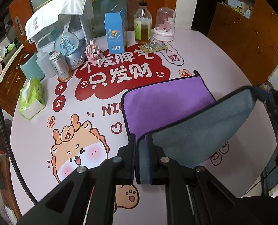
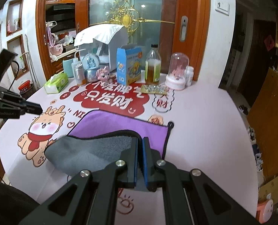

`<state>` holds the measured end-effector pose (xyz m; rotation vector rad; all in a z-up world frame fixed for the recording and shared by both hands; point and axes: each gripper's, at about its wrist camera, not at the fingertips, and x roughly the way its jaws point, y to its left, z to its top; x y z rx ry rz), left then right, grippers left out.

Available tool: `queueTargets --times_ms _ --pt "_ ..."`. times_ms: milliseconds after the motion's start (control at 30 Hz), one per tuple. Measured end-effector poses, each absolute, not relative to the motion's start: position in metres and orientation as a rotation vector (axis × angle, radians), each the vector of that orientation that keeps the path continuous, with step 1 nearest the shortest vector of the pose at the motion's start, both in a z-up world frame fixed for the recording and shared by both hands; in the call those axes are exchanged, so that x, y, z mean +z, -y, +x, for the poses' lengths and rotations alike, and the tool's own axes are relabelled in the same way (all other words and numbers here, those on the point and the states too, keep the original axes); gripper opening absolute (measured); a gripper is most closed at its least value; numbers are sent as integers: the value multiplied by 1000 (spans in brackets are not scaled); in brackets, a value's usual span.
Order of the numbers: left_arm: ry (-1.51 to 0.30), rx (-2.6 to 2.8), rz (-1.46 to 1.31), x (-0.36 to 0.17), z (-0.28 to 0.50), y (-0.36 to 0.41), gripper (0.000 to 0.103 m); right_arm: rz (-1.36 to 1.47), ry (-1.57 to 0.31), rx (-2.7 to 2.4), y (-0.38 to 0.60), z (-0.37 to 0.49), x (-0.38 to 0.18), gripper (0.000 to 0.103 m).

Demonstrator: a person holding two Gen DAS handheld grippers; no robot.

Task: Fold towel

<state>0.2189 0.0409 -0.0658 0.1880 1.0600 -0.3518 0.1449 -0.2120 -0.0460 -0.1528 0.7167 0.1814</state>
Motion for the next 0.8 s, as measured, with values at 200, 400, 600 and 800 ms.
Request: queueTargets --times_ms 200,400,600,800 --pt "-1076 -358 178 -73 235 -35 8 -182 -694 165 215 164 -40 5" --pt "-1092 -365 182 -80 247 -27 8 -189 -692 143 218 186 -48 5" --pt "-1112 -360 160 -88 261 -28 8 -202 -692 107 218 213 -55 5" --pt "-1140 -359 137 -98 273 -28 9 -212 -734 82 218 238 -72 5"
